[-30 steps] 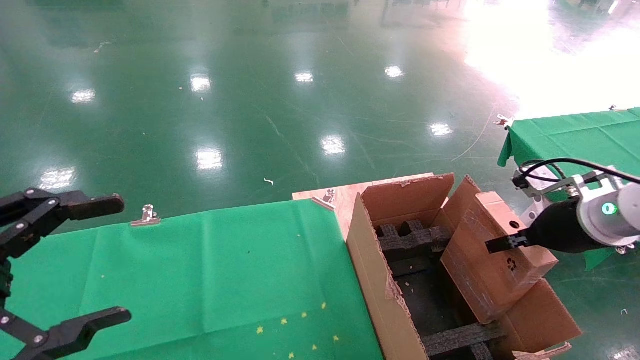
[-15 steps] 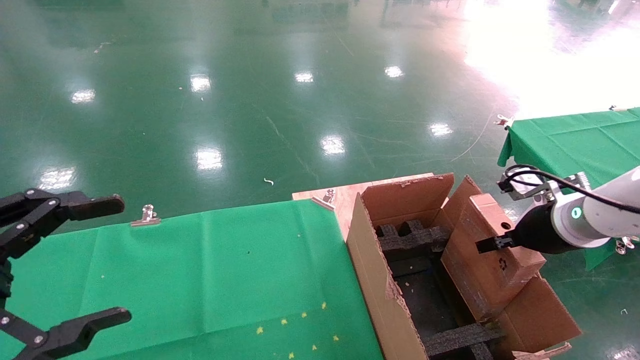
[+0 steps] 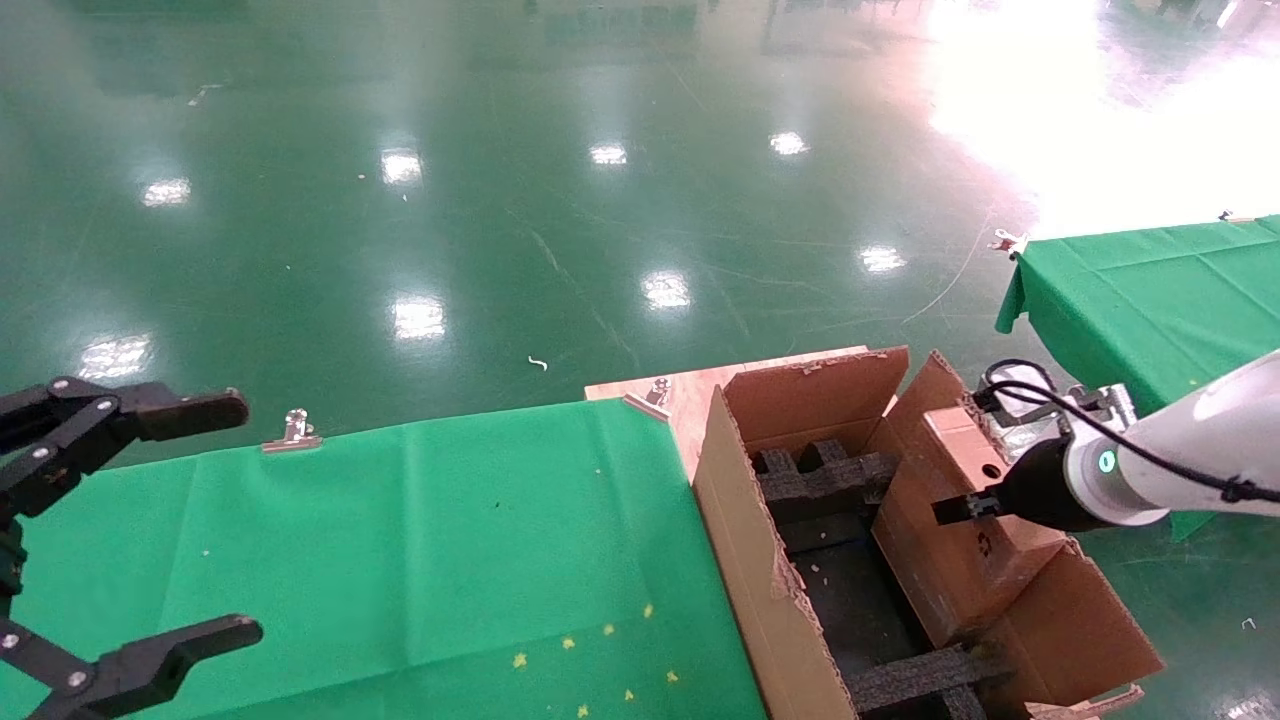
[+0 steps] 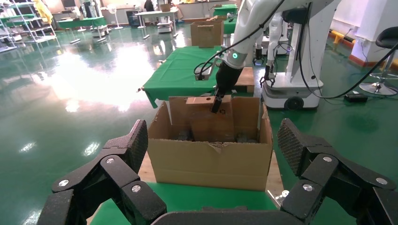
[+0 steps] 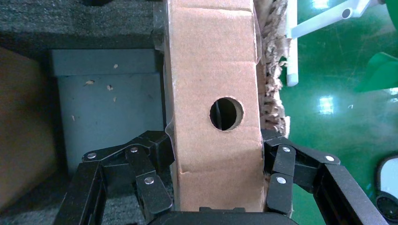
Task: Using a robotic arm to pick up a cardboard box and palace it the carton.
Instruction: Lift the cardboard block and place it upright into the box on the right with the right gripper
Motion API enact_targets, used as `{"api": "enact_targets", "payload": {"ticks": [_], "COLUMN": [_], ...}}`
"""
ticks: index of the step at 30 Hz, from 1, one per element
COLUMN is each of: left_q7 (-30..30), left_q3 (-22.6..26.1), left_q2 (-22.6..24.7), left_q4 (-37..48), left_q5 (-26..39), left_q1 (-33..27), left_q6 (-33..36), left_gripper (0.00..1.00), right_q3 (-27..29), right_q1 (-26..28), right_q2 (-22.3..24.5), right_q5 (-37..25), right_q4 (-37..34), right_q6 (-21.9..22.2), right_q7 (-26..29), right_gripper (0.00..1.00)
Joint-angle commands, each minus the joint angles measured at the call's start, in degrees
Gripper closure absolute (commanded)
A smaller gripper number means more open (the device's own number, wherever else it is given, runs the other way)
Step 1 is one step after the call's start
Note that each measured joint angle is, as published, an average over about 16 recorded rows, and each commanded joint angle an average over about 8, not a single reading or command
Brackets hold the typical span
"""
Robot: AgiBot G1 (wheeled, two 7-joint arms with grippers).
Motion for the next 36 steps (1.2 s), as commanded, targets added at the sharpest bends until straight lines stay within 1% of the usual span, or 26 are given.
{"api": "enact_targets", "payload": {"ticks": [1, 10, 17, 24, 33, 34, 36], "left_q7": [0.00, 0.01, 0.02, 0.03, 0.03, 0.04, 0.04], "left_q3": [0.00, 0.02, 0.04, 0.05, 0.07, 0.07, 0.07], "left_q2": [0.00, -0.01, -0.01, -0.02, -0.03, -0.03, -0.03], "left_q4": [0.00, 0.00, 0.00, 0.00, 0.00, 0.00, 0.00], "left_q5": [0.00, -0.02, -0.03, -0.03, -0.05, -0.05, -0.05], "left_q1": [0.00, -0.01, -0.01, -0.01, -0.02, -0.02, -0.01], "left_q6": [0.00, -0.01, -0.02, -0.02, -0.03, -0.03, -0.04], "left_gripper": [0.00, 0.00, 0.00, 0.00, 0.00, 0.00, 0.00], "right_q3": [-0.27, -1.33, -2.13, -2.68, -2.94, -2.93, -2.88], "right_q1": [-0.90, -5.02, -8.33, -10.43, -12.11, -12.20, -12.36], "right_q2": [-0.18, -1.31, -2.87, -4.48, -5.98, -6.08, -6.28], "right_q5": [-0.75, -1.92, -1.76, 0.25, 4.76, 5.18, 6.16], "right_q4": [-0.11, -1.26, -4.32, -8.22, -12.35, -12.68, -13.45], "right_q6": [0.98, 5.40, 8.92, 11.05, 12.15, 12.19, 12.30], "right_q7": [0.89, 2.91, 3.14, 0.91, -3.47, -3.86, -4.86], "right_gripper": [1.00, 1.00, 1.00, 1.00, 0.99, 0.92, 0.67]}}
